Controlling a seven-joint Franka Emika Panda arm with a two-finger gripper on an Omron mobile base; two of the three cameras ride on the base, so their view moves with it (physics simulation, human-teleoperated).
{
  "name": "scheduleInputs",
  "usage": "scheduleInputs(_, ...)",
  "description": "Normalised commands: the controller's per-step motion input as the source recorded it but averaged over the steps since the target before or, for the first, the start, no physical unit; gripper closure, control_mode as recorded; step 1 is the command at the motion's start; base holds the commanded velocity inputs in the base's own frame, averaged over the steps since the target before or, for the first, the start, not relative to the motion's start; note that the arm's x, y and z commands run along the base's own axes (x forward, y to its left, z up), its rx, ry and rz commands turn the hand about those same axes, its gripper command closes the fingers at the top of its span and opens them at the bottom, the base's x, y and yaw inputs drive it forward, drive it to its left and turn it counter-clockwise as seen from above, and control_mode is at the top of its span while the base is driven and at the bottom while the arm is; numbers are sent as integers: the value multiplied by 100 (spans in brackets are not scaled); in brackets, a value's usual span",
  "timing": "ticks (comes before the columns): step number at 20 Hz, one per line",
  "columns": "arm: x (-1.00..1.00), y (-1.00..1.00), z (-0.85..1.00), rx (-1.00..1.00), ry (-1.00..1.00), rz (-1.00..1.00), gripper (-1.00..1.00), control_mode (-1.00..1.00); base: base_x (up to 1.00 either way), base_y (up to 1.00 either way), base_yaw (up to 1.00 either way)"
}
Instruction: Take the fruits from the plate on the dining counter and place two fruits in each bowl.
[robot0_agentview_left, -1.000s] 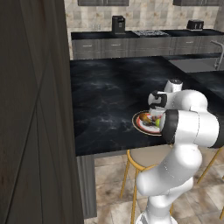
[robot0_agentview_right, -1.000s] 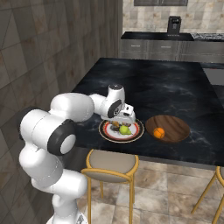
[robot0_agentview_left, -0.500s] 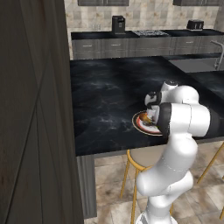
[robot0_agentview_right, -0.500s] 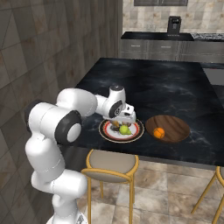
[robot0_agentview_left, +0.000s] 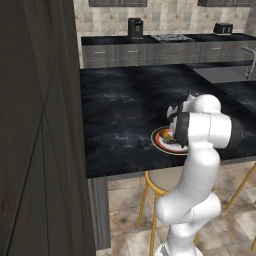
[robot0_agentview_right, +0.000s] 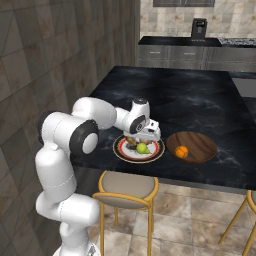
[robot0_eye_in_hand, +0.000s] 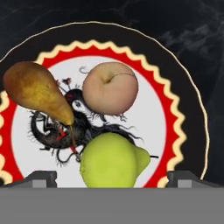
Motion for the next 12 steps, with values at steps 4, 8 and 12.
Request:
scheduleInputs(4,-1,0,-28,0,6,0,-100,-100,0,0,0)
scheduleInputs(8,-9,0,-18,0,3,0,-100,-100,0,0,0)
scheduleInputs(12,-1,0,-11,0,0,0,-100,-100,0,0,0)
